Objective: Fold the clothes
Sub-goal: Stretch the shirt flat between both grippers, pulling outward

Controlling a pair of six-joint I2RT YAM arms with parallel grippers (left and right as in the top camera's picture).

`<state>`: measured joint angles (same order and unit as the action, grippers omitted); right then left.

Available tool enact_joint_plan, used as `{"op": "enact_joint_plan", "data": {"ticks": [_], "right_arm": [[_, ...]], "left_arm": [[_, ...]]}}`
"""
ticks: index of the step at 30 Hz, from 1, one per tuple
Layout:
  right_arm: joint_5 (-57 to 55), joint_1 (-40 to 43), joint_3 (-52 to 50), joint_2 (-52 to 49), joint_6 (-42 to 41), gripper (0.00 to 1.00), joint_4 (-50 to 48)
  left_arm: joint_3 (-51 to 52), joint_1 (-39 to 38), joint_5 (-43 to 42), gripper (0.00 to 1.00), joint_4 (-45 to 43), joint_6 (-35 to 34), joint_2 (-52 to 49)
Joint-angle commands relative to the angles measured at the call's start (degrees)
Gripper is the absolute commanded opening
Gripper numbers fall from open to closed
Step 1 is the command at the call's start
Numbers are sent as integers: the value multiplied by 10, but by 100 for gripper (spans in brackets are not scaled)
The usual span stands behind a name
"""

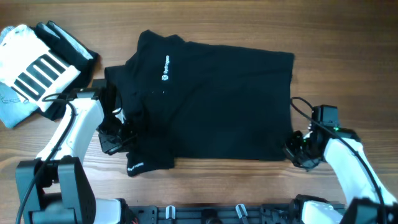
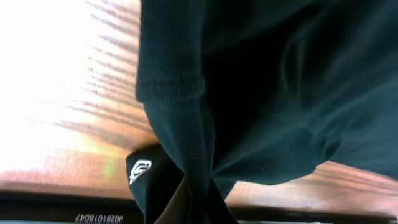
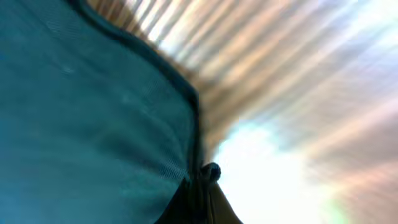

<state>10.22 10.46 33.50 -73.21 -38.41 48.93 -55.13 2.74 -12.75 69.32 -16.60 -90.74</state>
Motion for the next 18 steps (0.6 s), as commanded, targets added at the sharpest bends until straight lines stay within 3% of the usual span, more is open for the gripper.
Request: {"op": "enact_joint_plan", "data": {"ticks": [1,7,11,14,18], "right_arm": [[-101,13,82,65,-6,4,54],[-160,19,139,119,-7,4,143],[-135,18,150,121,-22,4,164],[-124,18,152,119,7,4,121],[-85,18,152,100,76,4,15]], "left_arm": [[-10,0,-11,4,1,14,33],[-37,0,-29,4,21,14,77],[-37,1,-39,4,53,14,105],[-37,1,-41,4,33,14,123],[-37,0,-103,4,-78,13,124]]}}
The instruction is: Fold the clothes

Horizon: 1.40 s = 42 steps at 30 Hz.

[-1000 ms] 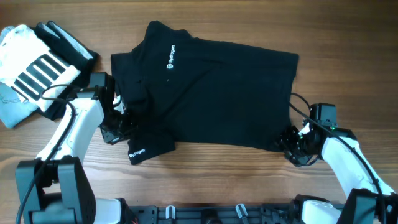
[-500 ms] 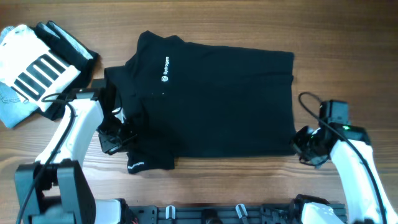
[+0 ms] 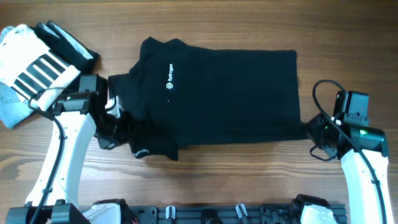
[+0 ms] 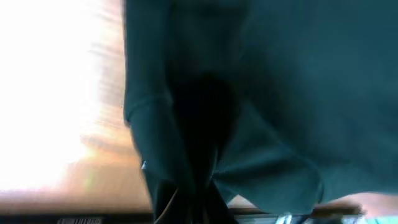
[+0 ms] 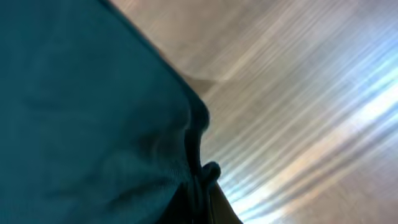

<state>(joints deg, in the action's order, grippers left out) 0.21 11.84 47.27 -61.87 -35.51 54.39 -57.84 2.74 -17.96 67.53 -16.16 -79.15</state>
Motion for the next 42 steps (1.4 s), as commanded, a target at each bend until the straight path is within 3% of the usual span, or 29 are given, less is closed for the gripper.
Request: {"op": "enact_joint_plan", "data": {"ticks": [1,7,10,18,19,20,21,23,25,27,30,31,38,40,42], "right_arm": [[16,5,14,-26,47,4,-56],[64,5,14,-150,89,4,-137],[114,5,14,-203,128,4,-200],[141,3,14,-247,129,4,-344],[153,3,14,-249,129,8,-381],[162,3,14,-251,129,33,-410],[162,3,14,-252,129,59,-425],[151,3,14,-252,130,75,-422],[110,3,14,-252,130,79,-380],[54,3,14,-252,130,78,-323],[24,3,-7,-259,130,55,-275],[24,3,-17,-266,130,52,-277],[84,3,-37,-322,145,47,-300],[81,3,-37,-329,146,6,-266],[37,4,-37,-328,122,4,-205]], "left_arm": [[-10,0,-59,4,-90,9,8],[-10,0,-59,5,-241,-14,-13],[-10,0,-59,6,-278,-41,-45],[-10,0,-61,9,-361,-43,-130],[-10,0,-61,14,-380,-43,-140],[-10,0,-60,17,-398,-43,-148],[-10,0,-56,31,-412,-43,-153],[-10,0,-49,68,-421,-43,-155],[-10,0,-49,82,-416,-43,-155],[-10,0,-42,84,-405,-42,-155],[-10,0,-26,84,-397,-43,-155],[-10,0,-26,83,-394,-43,-155],[-10,0,-25,83,-362,-42,-164],[-9,0,-26,83,-349,-42,-165],[-9,0,-26,83,-334,-42,-165]]}}
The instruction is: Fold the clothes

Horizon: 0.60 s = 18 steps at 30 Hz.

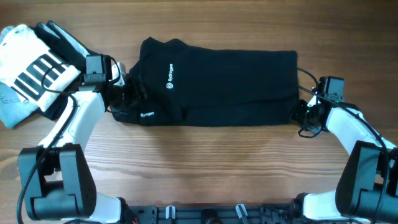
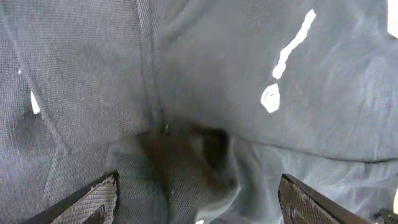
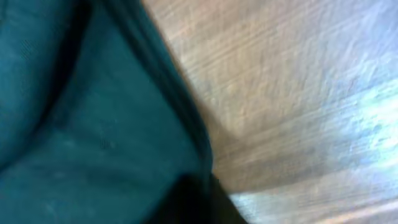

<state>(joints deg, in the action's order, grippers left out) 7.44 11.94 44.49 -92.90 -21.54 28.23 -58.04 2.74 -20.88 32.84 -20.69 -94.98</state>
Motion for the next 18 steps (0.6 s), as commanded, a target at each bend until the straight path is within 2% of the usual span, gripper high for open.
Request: {"op": "enact_joint_plan", "data": {"ticks": [1,3,8,9,10,11,12,13,15,16,18], "right_arm": [[-80,3,-9,-17,-61,4,96],[-154,3,-9,-17,-124,4,153],[-165,2,-8,-17,-120,4,156],[-165,2,-6,-17,-116,9,150],[-165,2,-4,-17,-110,22,147],[-165,2,-2,-17,-98,28,146],[-165,2,-1,-17,-99,29,146],[-165,2,-1,-17,-99,29,146],[-165,2,-2,-17,-99,29,144],[-165,2,-2,-17,-99,29,144],[-165,2,-2,-17,-99,29,144]], "left_arm": [[-7,0,-4,81,23,3,-7],[-7,0,-28,78,42,5,-7],[-7,0,-43,76,21,7,-6],[-8,0,-72,71,14,8,-2],[-8,0,-111,67,10,10,6],[-8,0,-145,67,7,9,19],[-8,-7,-153,67,11,11,38],[-8,-12,-142,67,16,20,43],[-8,-34,-41,67,47,24,46],[-8,-51,53,69,73,24,40],[-7,-66,109,70,89,24,33]]}}
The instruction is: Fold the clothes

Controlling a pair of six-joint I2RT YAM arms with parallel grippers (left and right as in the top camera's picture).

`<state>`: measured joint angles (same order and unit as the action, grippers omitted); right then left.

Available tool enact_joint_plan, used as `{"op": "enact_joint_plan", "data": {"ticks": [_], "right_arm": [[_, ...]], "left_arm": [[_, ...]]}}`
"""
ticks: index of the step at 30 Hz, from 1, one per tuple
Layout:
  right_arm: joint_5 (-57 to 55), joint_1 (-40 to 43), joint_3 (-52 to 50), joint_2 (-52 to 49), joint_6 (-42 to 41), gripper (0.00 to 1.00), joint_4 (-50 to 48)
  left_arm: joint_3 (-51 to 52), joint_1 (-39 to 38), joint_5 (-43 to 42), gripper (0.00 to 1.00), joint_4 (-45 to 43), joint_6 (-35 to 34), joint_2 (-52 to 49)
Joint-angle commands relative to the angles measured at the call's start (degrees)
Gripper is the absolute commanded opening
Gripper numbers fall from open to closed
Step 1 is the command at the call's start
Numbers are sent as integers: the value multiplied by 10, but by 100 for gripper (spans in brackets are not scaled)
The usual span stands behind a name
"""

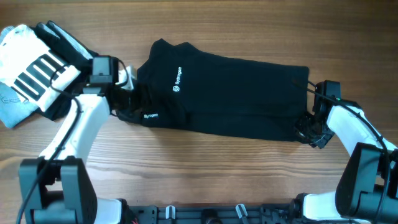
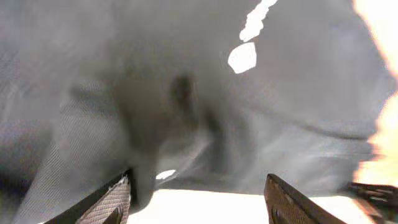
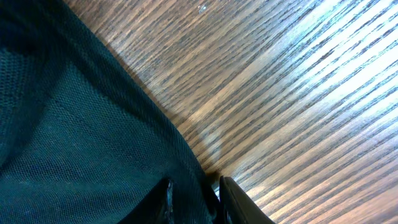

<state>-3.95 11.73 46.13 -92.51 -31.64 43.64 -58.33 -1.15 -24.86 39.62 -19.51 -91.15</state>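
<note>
A black polo shirt (image 1: 230, 93) with a small white logo lies across the table, folded lengthwise into a narrow band, its right end slightly nearer the front. My left gripper (image 1: 127, 94) is at the sleeve end; in the left wrist view it (image 2: 202, 199) stands wide open, the cloth (image 2: 186, 93) just beyond its fingers (image 2: 115, 199). My right gripper (image 1: 308, 129) is at the shirt's near right corner. In the right wrist view it (image 3: 196, 196) is slightly open, with the shirt's edge (image 3: 74, 124) lying between the fingers.
A pile of other clothes sits at the far left: a white garment with black stripes (image 1: 34, 65), a black piece (image 1: 68, 43) and pale blue cloth (image 1: 12, 106). Bare wooden table (image 1: 217, 168) runs in front of the shirt to the front rail (image 1: 217, 214).
The folded shirt has shifted right and turned, its right end now nearer the front. My right gripper moved to the near right corner and its fingers stand apart. The left gripper stays open.
First the shirt lay spread flat, with my left gripper shut on its near sleeve and my right on its near right corner. Then both held that edge further back. By 0.6 s ago the front half lay folded over the back and the left gripper was open. Now both are open.
</note>
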Motion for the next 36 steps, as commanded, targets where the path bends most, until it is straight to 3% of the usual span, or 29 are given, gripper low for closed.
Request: {"op": "enact_joint_plan", "data": {"ticks": [1,5,7,8,9,10,14,16,17,19,22,25,28,30,31,36], "right_arm": [[-51,5,-18,-21,2,29,-10],[-51,5,-18,-21,2,29,-10],[-51,5,-18,-21,2,28,-10],[-51,5,-18,-21,2,28,-10],[-51,5,-18,-21,2,28,-10],[-51,5,-18,-21,2,28,-10],[-51,5,-18,-21,2,28,-10],[-51,5,-18,-21,2,28,-10],[-51,5,-18,-21,3,28,-9],[-51,5,-18,-21,2,29,-10],[-51,5,-18,-21,2,29,-10],[-51,5,-18,-21,2,29,-9],[-51,5,-18,-21,2,27,-5],[-50,5,-18,-21,2,11,-3],[-50,5,-18,-21,2,8,-3],[-46,5,-18,-21,6,6,3]], "left_arm": [[-2,-36,151,70,22,12,-8],[28,-71,156,62,12,12,-10],[40,-75,162,45,-11,12,-14],[41,-75,162,29,-15,10,-16],[41,-75,162,6,-19,10,-17],[41,-75,155,4,-24,10,-16],[-9,-54,-10,4,-77,8,-5],[-45,-24,-23,4,-112,-40,-3],[-54,-6,-23,11,-134,-59,-3],[-54,12,-20,47,-128,-67,-4],[-54,17,37,77,-61,-66,-5],[-54,16,69,73,-8,-62,-5],[-45,16,156,70,7,-62,-5],[-14,16,219,49,-35,-62,-6],[3,16,222,35,-62,-62,-8],[71,16,217,29,-120,-63,-47]]}}
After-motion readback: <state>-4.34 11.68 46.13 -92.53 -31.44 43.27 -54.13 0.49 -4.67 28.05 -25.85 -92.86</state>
